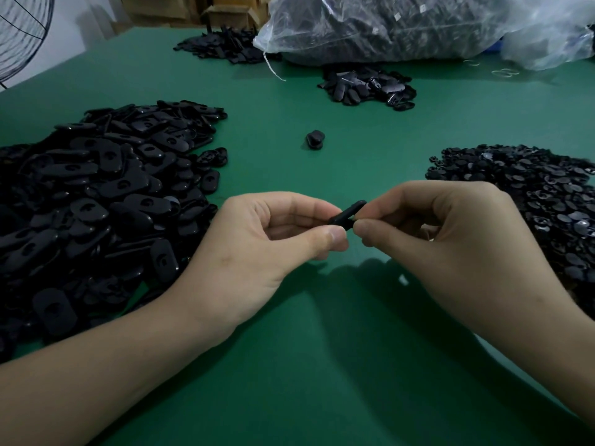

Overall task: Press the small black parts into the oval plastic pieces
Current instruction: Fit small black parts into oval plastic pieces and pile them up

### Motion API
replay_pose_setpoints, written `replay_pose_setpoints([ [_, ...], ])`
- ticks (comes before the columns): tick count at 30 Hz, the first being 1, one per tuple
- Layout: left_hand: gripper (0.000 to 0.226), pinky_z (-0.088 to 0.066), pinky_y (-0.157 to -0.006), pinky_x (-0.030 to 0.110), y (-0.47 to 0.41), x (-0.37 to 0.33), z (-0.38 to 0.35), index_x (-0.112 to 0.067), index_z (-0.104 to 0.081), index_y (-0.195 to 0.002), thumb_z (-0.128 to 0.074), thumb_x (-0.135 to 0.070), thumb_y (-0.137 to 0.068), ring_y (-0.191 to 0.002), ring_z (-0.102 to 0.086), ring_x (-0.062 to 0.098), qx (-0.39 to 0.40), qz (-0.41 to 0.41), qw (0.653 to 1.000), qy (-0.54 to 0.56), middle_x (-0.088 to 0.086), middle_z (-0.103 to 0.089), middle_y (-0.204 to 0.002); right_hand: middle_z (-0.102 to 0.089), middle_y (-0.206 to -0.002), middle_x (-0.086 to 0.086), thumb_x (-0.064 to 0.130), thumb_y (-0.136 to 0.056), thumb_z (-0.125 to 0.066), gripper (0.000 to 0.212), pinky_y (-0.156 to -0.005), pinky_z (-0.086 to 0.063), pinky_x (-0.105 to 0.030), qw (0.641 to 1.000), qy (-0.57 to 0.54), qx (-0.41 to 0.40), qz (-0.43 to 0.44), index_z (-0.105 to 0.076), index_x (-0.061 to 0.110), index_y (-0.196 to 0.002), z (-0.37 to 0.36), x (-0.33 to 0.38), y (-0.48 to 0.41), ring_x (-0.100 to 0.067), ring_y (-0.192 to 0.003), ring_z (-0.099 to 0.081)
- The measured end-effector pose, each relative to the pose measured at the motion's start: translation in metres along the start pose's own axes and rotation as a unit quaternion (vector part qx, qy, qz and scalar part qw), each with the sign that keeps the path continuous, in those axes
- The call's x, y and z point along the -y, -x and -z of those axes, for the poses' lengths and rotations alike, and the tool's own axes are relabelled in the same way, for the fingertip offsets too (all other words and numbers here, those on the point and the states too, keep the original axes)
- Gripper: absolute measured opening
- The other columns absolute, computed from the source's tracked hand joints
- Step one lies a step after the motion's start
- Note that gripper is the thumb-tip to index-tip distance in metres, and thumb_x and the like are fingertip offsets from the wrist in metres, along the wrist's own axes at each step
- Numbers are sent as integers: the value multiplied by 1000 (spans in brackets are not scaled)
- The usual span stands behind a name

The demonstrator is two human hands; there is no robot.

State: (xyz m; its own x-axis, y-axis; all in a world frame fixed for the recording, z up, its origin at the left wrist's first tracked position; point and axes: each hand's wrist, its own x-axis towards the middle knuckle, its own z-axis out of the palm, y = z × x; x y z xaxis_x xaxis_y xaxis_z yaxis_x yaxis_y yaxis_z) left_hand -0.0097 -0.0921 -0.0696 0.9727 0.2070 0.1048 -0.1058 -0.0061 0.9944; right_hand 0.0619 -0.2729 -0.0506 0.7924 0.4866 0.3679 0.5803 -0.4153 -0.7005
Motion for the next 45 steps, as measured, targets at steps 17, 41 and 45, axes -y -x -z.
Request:
replay_pose_setpoints([
  [17,21,-58,-84,20,-2,5,2,-12,-76,-105,-75,-1,-87,-90,-78,18,26,-4,999,-35,3,-80,-96,-68,-66,20,37,-75,-70,7,-54,-40,-9,1000,20,4,1,-74,34,-71,-2,5,2,-11,-58,-59],
  [41,13,-53,-67,12,1,0,-3,-14,-77,-92,-75,-2,-87,-77,-77,13,-5,-44,998,-40,2,-80,-83,-70,-69,18,30,-77,-75,6,-64,-46,-14,999,-27,-41,4,-74,35,-73,-8,8,7,-7,-67,-65],
  [45,12,-55,-65,14,1,-2,-3,-13,-77,-92,-75,-3,-87,-77,-78,13,-3,-32,999,-30,3,-80,-84,-69,-70,16,28,-78,-77,9,-64,-48,-19,999,-26,-42,15,-71,34,-73,-8,8,6,-11,-68,-65],
])
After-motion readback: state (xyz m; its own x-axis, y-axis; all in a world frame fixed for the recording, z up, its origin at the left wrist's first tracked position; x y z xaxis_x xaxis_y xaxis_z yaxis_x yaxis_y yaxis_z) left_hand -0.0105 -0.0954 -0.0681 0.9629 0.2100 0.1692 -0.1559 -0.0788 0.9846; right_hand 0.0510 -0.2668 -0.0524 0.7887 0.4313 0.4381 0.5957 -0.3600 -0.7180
